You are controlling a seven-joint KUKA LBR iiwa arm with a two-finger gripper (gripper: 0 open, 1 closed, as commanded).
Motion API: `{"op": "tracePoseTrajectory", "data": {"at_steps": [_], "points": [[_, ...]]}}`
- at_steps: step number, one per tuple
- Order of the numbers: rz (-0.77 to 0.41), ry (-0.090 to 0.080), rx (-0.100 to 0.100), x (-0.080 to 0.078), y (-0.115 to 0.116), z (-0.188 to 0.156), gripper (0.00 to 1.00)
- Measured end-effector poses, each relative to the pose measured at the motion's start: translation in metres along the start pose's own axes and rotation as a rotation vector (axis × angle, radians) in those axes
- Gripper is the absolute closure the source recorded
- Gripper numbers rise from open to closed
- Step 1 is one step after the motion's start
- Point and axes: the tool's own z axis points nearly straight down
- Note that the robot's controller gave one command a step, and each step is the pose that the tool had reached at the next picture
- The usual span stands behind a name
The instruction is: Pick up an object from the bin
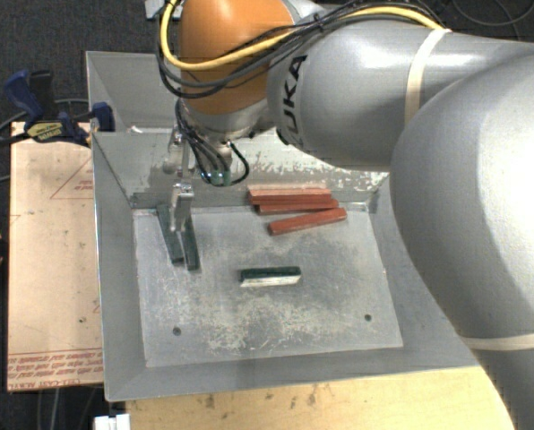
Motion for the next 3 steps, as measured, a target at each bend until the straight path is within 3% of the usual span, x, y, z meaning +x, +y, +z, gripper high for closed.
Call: {"op": "tracePoseTrajectory", "data": {"at_steps": [1, 2, 3], "points": [[0.003, -0.008, -0.001, -0.002, -0.001, -0.006, 0.0], [-0.091, -0.012, -0.002, 0.004, -0.02, 0.035, 0.0], [-0.234, -0.009, 0.0, 0.036, -0.052, 0.095, 0.0]]}}
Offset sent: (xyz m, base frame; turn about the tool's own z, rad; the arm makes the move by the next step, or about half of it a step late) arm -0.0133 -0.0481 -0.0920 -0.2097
